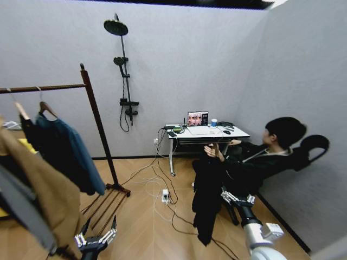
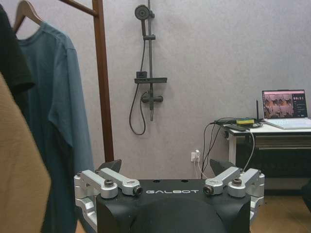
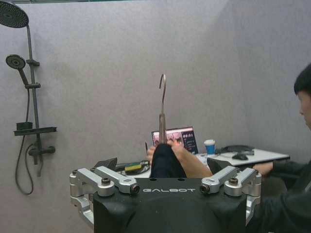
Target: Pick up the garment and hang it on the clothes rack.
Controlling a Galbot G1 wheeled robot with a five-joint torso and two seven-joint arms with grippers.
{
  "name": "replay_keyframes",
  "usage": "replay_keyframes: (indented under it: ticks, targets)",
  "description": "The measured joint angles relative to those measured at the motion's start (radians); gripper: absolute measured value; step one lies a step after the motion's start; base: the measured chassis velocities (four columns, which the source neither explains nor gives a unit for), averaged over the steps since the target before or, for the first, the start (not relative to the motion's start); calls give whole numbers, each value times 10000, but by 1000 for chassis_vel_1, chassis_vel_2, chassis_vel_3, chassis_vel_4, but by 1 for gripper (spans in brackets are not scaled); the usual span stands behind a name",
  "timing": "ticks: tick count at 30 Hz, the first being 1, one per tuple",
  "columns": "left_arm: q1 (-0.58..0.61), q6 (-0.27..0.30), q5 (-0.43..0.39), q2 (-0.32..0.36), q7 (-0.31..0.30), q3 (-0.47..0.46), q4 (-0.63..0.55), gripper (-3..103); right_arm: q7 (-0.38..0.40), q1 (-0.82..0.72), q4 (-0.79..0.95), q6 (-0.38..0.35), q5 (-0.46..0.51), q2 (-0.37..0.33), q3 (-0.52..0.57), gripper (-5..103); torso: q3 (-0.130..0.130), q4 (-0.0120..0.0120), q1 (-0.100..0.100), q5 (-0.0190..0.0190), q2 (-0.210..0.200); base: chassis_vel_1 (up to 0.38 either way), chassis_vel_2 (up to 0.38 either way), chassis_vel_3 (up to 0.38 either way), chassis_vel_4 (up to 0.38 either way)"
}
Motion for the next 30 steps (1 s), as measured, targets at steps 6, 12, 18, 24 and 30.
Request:
replay_keyframes:
  ticks: [6,12,18,24,30]
  targets:
    - [0,0,0,-2,0,1,0,100,248,262,15,198,-790,-190,228,100,3,1,4,14,-3,-350,353,337,-330]
    - [-1,0,0,-1,-1,2,-1,100,573,758,-87,-206,-410,-611,471,100,6,2,17,16,-8,-173,184,136,-112]
    - [3,0,0,-1,0,0,0,100,565,960,-298,-350,-17,-839,529,100,-1,0,-10,11,2,36,-30,-16,36]
    - [3,0,0,-2,0,1,0,100,352,986,-497,-104,-11,-740,533,87,-2,-2,-13,12,5,58,-42,-34,44]
    - [1,0,0,-1,0,1,0,100,254,1032,-706,92,-27,-792,565,65,2,-1,5,13,-2,0,0,0,0]
